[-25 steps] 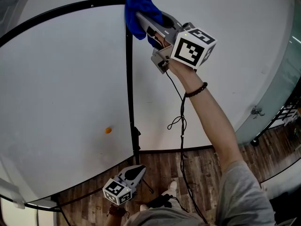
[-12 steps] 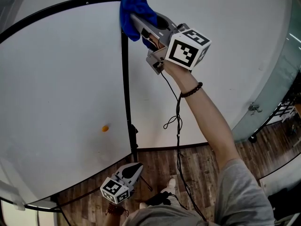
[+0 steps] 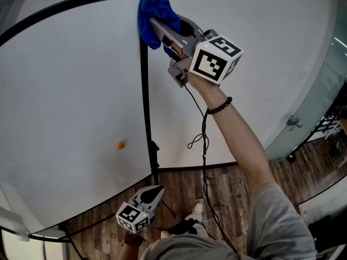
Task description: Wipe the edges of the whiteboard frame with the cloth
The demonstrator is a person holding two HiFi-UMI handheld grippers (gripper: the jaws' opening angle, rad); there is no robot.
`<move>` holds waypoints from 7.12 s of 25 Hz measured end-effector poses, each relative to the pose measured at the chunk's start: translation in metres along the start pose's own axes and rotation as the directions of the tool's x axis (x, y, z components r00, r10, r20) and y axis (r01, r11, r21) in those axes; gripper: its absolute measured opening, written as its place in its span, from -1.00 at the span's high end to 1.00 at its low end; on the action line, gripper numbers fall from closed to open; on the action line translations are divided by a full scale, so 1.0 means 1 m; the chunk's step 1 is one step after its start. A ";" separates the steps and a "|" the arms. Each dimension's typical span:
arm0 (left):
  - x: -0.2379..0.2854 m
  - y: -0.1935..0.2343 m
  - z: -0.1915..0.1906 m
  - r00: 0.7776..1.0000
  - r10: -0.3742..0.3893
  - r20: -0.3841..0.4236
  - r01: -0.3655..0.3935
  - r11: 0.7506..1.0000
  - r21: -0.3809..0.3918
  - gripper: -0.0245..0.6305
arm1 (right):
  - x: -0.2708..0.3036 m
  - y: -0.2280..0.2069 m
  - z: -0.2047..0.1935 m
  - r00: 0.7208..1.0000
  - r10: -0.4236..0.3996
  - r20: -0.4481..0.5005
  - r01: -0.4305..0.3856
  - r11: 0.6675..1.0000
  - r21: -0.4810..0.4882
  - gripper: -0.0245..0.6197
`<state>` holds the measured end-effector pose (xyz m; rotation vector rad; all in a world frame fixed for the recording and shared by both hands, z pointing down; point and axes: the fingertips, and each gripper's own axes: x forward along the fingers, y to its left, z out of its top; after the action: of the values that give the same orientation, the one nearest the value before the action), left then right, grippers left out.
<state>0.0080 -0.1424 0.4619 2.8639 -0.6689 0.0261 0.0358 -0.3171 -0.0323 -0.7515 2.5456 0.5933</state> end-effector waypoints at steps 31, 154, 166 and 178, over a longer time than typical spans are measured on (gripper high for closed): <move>-0.011 0.002 0.014 0.999 0.023 -0.033 -0.024 1.000 -0.011 0.86 | -0.001 0.005 0.002 1.000 0.011 0.025 -0.012 0.999 0.041 0.56; -0.011 0.000 -0.033 0.996 0.030 -0.079 -0.034 0.999 -0.040 0.86 | -0.089 0.062 -0.174 0.992 -0.065 -0.111 0.092 0.962 0.256 0.56; -0.008 0.001 -0.034 0.995 0.025 -0.092 -0.029 0.999 -0.046 0.86 | -0.097 0.066 -0.192 0.987 -0.075 -0.140 0.108 0.964 0.244 0.57; -0.008 0.006 -0.028 0.995 0.029 -0.094 -0.034 0.998 -0.055 0.86 | -0.103 0.068 -0.207 0.983 -0.081 -0.163 0.122 0.959 0.258 0.57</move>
<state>-0.0012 -0.1390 0.4899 2.7783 -0.6849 0.1423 0.0191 -0.3276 0.2079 -0.8502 2.6319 0.1582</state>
